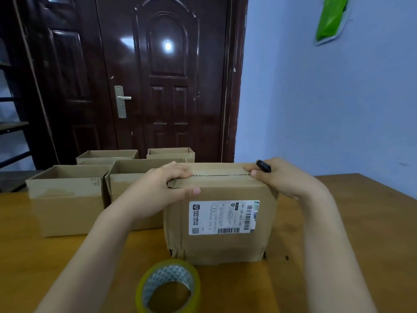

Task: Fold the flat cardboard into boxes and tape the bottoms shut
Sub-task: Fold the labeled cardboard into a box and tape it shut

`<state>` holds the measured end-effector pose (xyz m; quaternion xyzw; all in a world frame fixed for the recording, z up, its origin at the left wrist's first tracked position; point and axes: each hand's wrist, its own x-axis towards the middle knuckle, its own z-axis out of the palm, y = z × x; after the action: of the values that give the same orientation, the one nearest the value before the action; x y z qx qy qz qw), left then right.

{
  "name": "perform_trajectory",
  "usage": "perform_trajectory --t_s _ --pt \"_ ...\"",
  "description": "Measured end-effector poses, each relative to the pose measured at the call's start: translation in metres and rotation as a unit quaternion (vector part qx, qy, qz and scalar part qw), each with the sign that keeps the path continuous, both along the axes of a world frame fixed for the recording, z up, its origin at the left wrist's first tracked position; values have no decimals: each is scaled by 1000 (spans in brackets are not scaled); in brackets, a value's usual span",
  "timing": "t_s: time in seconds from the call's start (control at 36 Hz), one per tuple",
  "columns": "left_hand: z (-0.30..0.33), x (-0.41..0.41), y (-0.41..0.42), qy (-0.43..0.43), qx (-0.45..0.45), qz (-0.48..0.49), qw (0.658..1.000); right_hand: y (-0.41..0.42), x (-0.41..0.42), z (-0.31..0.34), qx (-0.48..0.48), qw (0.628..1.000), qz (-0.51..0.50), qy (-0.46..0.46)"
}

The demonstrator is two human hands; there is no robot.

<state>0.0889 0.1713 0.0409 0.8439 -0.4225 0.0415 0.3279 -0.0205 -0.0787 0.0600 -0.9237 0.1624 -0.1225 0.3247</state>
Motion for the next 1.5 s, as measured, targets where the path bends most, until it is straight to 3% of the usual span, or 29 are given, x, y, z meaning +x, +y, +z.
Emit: perform_trajectory --t_s 0.25,0.36,0.47,0.58,0.67,0.81,0.89,0.97,1.03,1.14,1.28,1.5 --pt "11 -10 0 -4 32 -12 999 19 -9 7 -59 997 0 -46" --pt "15 -9 1 -43 53 -14 998 24 -18 8 -115 987 -14 -112" --pt "18 -14 6 -135 54 27 989 40 -32 9 -198 951 -24 -234" --pt "13 -43 19 -298 -53 53 952 64 -51 -2 -242 915 -10 -322" --pt "-7 -72 28 -382 -121 28 916 83 -63 -20 -239 912 16 -331" --pt "-60 -103 29 -288 -11 10 958 103 -66 -54 -216 951 38 -218" --pt "-86 -104 25 -182 97 50 977 107 -56 -79 -104 990 68 -70" --pt "-102 -101 20 -48 196 75 976 105 -50 -106 -15 989 127 69" --pt "-109 -106 16 -21 233 83 969 103 -49 -117 43 984 126 116" --pt "-114 -113 10 -65 223 110 967 102 -50 -127 127 974 118 143" --pt "-112 -113 11 -78 209 110 969 99 -46 -130 168 970 107 141" --pt "-100 -97 19 53 47 93 993 102 -39 -129 209 964 123 114"
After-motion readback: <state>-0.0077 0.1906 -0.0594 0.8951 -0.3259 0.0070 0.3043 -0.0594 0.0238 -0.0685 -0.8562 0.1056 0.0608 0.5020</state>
